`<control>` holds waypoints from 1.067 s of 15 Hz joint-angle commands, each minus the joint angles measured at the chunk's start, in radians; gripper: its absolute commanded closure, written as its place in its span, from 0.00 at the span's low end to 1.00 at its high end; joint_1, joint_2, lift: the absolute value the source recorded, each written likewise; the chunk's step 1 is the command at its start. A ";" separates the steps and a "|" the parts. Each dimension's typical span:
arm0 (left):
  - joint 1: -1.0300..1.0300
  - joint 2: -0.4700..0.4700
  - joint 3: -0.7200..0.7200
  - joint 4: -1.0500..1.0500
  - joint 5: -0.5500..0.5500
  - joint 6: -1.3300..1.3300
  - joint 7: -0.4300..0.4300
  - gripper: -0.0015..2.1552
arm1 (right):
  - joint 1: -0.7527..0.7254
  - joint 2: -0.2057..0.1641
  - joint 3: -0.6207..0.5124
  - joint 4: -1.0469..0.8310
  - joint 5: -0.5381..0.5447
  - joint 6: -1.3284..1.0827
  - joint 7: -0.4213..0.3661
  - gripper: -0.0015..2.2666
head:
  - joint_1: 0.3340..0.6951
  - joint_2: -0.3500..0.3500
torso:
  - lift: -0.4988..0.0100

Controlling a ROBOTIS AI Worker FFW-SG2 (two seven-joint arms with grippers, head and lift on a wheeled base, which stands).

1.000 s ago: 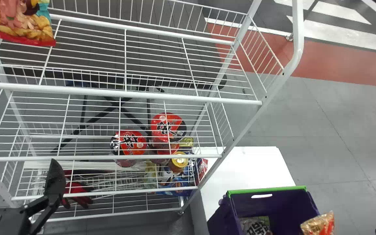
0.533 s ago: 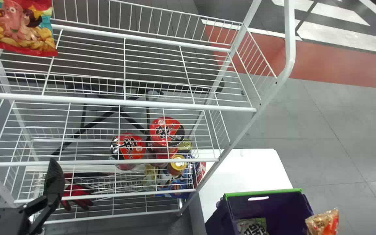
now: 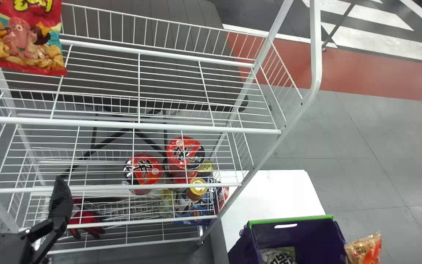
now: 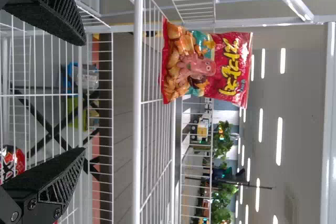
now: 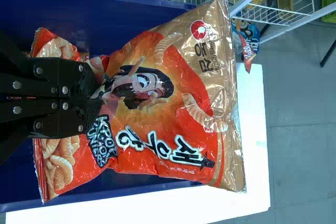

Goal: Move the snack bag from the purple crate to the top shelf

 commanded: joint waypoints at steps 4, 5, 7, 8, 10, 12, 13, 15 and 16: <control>0.001 0.003 0.000 -0.004 -0.005 0.000 -0.001 0.04 | 0.011 0.008 -0.007 -0.017 0.000 -0.003 0.002 0.76 | 1.00 0.00 | 0.77; 0.003 0.005 0.000 -0.008 -0.006 0.000 -0.001 0.04 | 0.011 0.008 -0.007 -0.017 -0.006 -0.003 0.005 0.76 | 1.00 0.00 | 0.78; 0.006 0.005 0.000 -0.011 -0.008 0.003 -0.001 0.04 | 0.011 0.008 -0.008 -0.017 -0.014 -0.009 0.006 0.76 | 1.00 0.00 | 0.80; 0.008 0.005 0.000 -0.011 -0.008 0.003 -0.001 0.04 | 0.009 0.008 -0.007 -0.017 -0.014 -0.006 0.006 0.76 | 1.00 0.00 | 0.80; 0.009 0.002 -0.008 -0.011 -0.018 0.003 0.000 0.04 | 0.000 0.007 -0.002 -0.017 -0.014 0.000 0.010 0.76 | 1.00 0.00 | 0.82; 0.011 0.002 -0.015 -0.011 -0.026 0.009 0.008 0.04 | -0.014 0.002 -0.002 -0.019 -0.015 0.012 0.028 0.76 | 1.00 0.00 | 0.84; 0.011 0.002 -0.015 -0.011 -0.026 0.009 0.008 0.04 | -0.014 0.001 -0.001 -0.019 -0.015 0.012 0.028 0.76 | 1.00 0.00 | 0.84; 0.015 0.003 -0.017 -0.016 -0.028 0.009 0.014 0.04 | -0.015 -0.002 0.002 -0.019 -0.015 0.006 0.028 0.76 | 1.00 0.00 | 0.86; 0.017 0.003 -0.017 -0.016 -0.029 0.009 0.015 0.04 | -0.015 -0.004 0.001 -0.019 -0.015 0.000 0.028 0.76 | 1.00 0.00 | 0.87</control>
